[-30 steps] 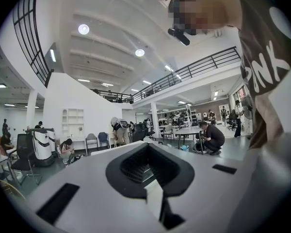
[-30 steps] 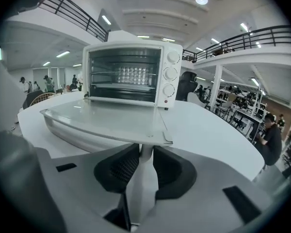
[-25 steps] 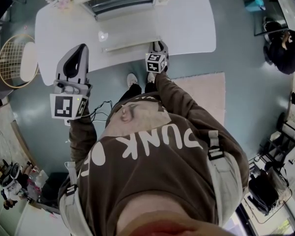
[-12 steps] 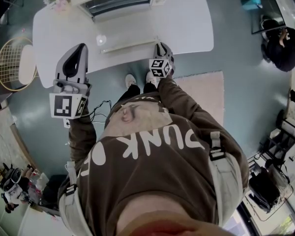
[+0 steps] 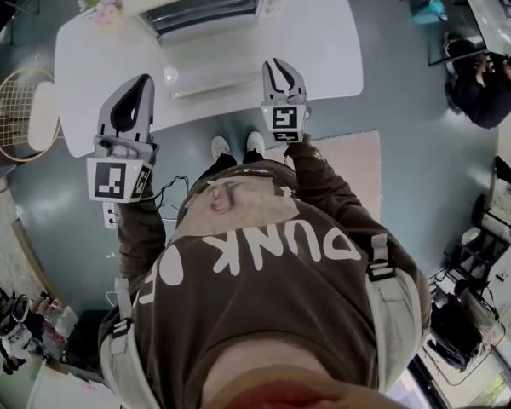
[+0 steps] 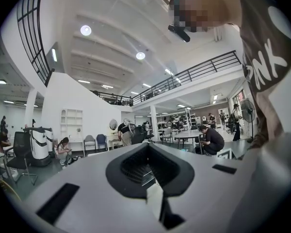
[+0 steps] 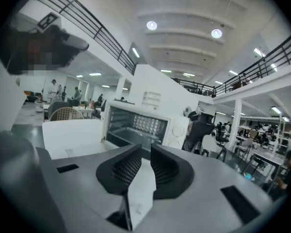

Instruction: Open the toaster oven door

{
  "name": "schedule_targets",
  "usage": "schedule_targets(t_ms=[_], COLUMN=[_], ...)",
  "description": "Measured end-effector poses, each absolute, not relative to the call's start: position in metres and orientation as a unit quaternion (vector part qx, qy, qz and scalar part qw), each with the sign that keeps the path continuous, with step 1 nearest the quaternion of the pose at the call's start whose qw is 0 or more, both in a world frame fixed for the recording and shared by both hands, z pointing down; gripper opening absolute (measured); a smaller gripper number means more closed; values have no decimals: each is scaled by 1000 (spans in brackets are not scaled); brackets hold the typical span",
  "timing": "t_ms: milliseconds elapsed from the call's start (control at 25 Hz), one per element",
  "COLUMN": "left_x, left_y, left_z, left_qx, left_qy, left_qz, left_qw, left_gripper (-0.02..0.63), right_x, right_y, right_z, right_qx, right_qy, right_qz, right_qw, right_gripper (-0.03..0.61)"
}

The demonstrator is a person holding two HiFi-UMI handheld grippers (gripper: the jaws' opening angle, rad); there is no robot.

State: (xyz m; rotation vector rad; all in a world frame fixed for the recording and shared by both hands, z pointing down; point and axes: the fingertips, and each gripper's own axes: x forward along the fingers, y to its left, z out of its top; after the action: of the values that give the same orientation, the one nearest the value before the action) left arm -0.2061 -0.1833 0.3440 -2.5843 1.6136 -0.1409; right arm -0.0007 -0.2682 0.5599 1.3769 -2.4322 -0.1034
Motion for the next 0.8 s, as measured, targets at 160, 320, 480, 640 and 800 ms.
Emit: schedule_targets(t_ms=[160, 320, 480, 640, 800], left_x=[-209, -210, -209, -207, -204], left_y=[-185, -185, -184, -185, -186], left_z=[344, 341, 338, 337, 336], left_qx=[-844, -842, -843, -844, -845], left_qy=[532, 535, 534, 532, 530], left_qz=[-43, -41, -40, -39, -38], left_qw=[50, 53, 57, 59, 58], left_gripper=[3, 3, 3, 3, 3], right_x=[-38, -67, -82, -92, -97], right_y=[-269, -255, -238, -227, -222], right_z=[479, 410, 362, 342, 341], right_qx=[430, 372, 332, 305, 290], right_qy=[-895, -924, -939, -945, -949], right_qz=[-48, -71, -87, -113, -120], right_qw=[111, 55, 21, 24, 35], right_gripper=[66, 61, 49, 37, 11])
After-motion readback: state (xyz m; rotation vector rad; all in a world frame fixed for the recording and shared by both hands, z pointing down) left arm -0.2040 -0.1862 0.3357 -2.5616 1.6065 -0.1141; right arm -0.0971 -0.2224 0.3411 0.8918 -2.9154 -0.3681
